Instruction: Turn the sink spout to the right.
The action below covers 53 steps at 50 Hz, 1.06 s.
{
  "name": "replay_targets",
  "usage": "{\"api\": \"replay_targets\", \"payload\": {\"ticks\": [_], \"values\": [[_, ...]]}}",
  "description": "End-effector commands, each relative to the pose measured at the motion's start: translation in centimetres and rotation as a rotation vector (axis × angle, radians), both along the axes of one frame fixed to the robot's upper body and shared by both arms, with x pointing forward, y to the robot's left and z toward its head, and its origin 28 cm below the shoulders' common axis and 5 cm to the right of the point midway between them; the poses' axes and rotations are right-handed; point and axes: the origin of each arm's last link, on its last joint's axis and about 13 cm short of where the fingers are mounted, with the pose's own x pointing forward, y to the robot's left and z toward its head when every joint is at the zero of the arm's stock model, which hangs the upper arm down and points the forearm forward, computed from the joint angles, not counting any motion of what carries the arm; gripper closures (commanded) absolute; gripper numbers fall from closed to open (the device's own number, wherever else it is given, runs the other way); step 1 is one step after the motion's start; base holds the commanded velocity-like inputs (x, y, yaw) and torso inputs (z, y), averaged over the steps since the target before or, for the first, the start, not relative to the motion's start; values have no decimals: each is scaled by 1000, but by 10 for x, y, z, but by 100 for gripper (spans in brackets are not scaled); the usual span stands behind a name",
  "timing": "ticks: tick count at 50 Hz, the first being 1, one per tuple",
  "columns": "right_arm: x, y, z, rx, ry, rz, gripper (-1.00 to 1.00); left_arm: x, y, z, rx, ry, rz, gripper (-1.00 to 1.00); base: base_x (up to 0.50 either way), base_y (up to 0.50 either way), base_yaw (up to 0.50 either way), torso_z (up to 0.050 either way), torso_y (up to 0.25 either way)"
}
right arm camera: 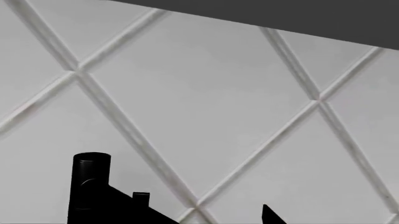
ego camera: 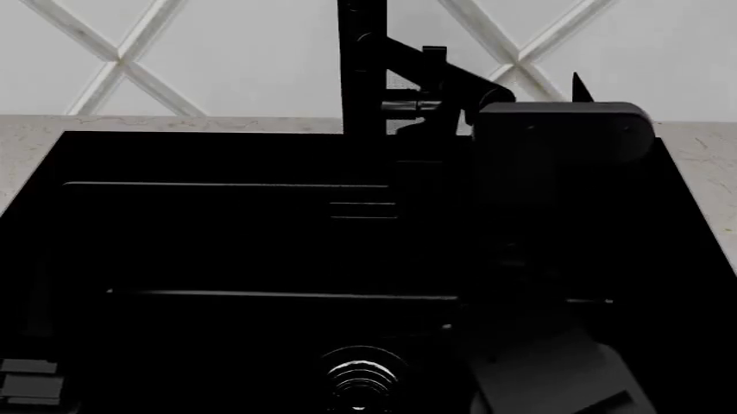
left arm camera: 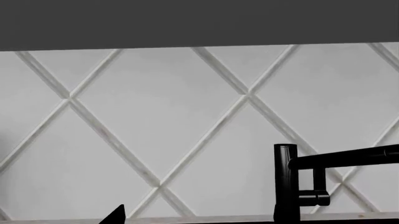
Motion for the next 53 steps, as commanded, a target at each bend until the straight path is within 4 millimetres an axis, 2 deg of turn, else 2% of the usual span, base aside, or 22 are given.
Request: {"api": "replay_targets", "payload": {"ticks": [1,34,53], "values": [[4,-7,0,-9,9,-21,-100,0,0,-1,4,4,1,-100,0,0,0,0,0],[13,-23,1,-25,24,-81,-100,0,-1,-1,6,2,-2,-100,0,0,0,0,0],[19,-26,6,-46,38,-77,-100,1,-1,-1,8,5,-3,-100,0,0,0,0,0]]}}
